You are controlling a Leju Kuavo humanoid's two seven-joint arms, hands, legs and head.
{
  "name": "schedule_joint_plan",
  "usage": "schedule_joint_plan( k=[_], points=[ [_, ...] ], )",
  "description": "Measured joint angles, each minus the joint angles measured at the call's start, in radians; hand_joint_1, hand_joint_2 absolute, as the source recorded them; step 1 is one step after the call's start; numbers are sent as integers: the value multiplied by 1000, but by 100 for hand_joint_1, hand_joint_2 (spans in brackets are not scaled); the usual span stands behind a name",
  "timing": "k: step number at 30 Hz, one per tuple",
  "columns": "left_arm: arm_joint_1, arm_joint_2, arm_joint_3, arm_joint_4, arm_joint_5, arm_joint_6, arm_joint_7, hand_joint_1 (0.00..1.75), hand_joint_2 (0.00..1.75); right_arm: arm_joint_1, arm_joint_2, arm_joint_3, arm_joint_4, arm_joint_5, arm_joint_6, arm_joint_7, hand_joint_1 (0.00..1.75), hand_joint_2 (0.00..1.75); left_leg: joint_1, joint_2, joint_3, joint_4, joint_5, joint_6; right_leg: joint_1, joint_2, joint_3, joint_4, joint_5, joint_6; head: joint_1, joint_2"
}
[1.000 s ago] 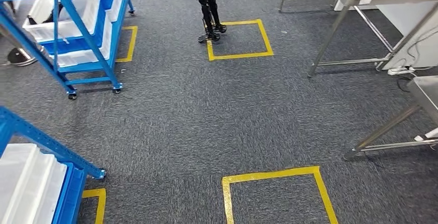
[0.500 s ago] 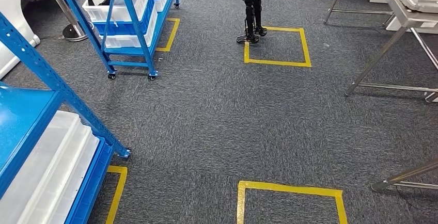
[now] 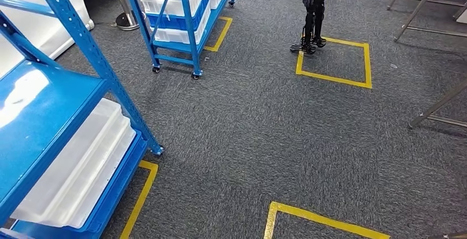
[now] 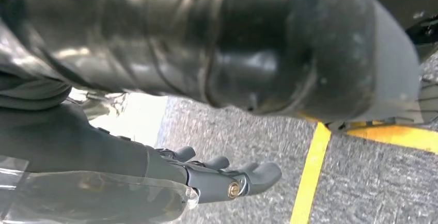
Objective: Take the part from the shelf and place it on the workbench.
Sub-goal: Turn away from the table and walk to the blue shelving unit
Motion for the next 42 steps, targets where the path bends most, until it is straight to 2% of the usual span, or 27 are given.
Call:
schedule_joint_plan(
  k=[2,4,6,7,8,9,11,13,15,16,18,20,21,22,23,24,26,28,30,31,32,33,35,37,38,40,42],
  points=[
    [2,-2,0,0,-2,0,0,0,0,0,-1,-2,0,1,1,0,0,0,-2,45,-17,31,-20,-11,-3,-28,8,-15,6,-13,0,0],
    [-1,-3,0,0,-4,1,2,0,0,4,-1,-3,0,1,2,0,0,0,-3,111,-69,136,-79,-17,-1,-61,13,-22,8,-22,-1,0],
    [-5,-4,0,0,-5,1,3,0,0,6,-2,-6,0,2,3,0,0,0,0,131,-130,257,-129,-23,3,-96,12,-21,5,-25,-2,0],
    [-4,-4,0,0,-5,1,4,0,0,6,-2,-7,0,3,3,0,0,0,2,134,-141,280,-129,-25,4,-113,12,-21,3,-25,-2,0],
    [-3,-4,0,0,-6,1,4,0,0,5,-2,-7,0,4,4,0,0,0,5,139,-129,259,-108,-28,4,-127,13,-20,1,-23,-2,0],
    [-1,-3,0,0,-6,2,5,0,0,5,-2,-8,0,6,4,0,0,0,7,149,-97,201,-75,-30,4,-141,16,-19,-2,-21,-2,0],
    [-2,-4,0,0,-8,4,5,0,0,5,-3,-10,0,9,4,0,0,0,7,198,-21,62,-23,-27,7,-165,23,-13,-12,-10,-1,0],
    [-5,-5,0,0,-9,6,4,0,0,4,-4,-12,0,11,6,-1,0,0,2,224,10,7,-13,-15,12,-183,28,-9,-19,1,1,0],
    [-5,-5,1,0,-10,7,4,0,0,0,-5,-15,0,12,9,-3,0,0,-2,203,7,7,-12,-2,12,-199,35,-11,-22,10,2,0],
    [-4,-5,1,0,-12,8,5,0,0,-2,-5,-16,0,12,11,-4,0,0,-2,191,8,3,-10,5,9,-194,38,-6,-29,16,2,0],
    [-5,-6,2,0,-14,9,6,0,0,-2,-5,-17,0,13,13,-6,0,0,0,167,13,-5,-4,18,2,-144,18,48,-70,24,2,0],
    [-9,-7,5,0,-16,12,7,0,0,0,-5,-19,0,13,14,-8,0,0,-1,141,12,-7,0,27,0,-85,-44,176,-137,26,2,0],
    [-10,-7,7,0,-17,14,7,0,0,1,-5,-20,0,13,15,-8,0,0,-3,126,11,-7,0,29,0,-74,-77,238,-158,25,2,0],
    [-11,-7,10,0,-17,15,7,0,0,1,-5,-22,0,14,14,-8,0,0,-4,111,11,-6,0,30,0,-69,-97,273,-161,24,2,0],
    [-10,-7,12,0,-18,16,8,0,0,2,-5,-24,0,14,14,-8,0,0,-5,94,11,-4,0,30,0,-66,-100,268,-141,22,2,0],
    [-9,-7,14,0,-18,17,8,0,0,2,-5,-26,0,14,14,-8,0,0,-5,78,12,-2,0,29,0,-62,-85,227,-104,19,2,0],
    [-9,-8,17,0,-18,17,9,0,0,4,-6,-30,0,14,14,-8,0,0,-5,48,10,3,-2,26,-2,-18,-34,94,-30,12,2,0],
    [-10,-10,17,0,-19,18,10,0,0,5,-6,-32,0,14,15,-8,0,0,-4,23,1,7,-1,17,-1,21,-7,20,-4,9,1,0],
    [-8,-10,18,0,-20,18,10,0,0,2,-7,-33,0,16,15,-9,0,0,0,-1,-6,4,5,3,2,13,-5,11,-4,5,1,0],
    [-6,-10,18,0,-21,18,10,0,0,0,-6,-34,0,17,15,-9,0,0,1,2,-9,5,5,-2,1,-1,-2,5,-1,0,1,0],
    [-4,-10,18,0,-21,18,10,0,0,0,-6,-35,0,19,15,-9,0,0,0,23,-15,15,-3,-6,-1,-15,2,-3,2,-7,0,0],
    [-4,-10,18,0,-21,19,10,0,0,0,-6,-36,0,20,16,-10,0,0,-2,54,-29,44,-21,-9,-3,-31,6,-11,6,-13,0,0],
    [-8,-11,18,0,-22,19,10,0,0,4,-5,-38,0,23,16,-10,0,0,-4,117,-83,157,-81,-14,-2,-64,9,-17,6,-21,-2,0],
    [-11,-11,18,0,-23,19,10,0,0,5,-6,-41,0,27,17,-10,0,0,-2,133,-134,265,-121,-20,0,-98,10,-17,2,-23,-2,0],
    [-9,-10,18,0,-24,19,11,0,0,5,-6,-42,0,28,17,-10,0,0,0,136,-138,275,-116,-23,1,-114,12,-17,0,-22,-2,0],
    [-6,-10,18,0,-24,19,12,0,0,3,-6,-43,0,31,17,-11,0,0,2,154,-83,179,-56,-24,1,-141,18,-17,-5,-17,-2,0],
    [-8,-9,19,0,-25,20,13,0,0,3,-5,-44,0,31,17,-11,0,0,-3,202,-12,47,-11,-17,6,-164,26,-14,-14,-8,-1,0]
  ],
)
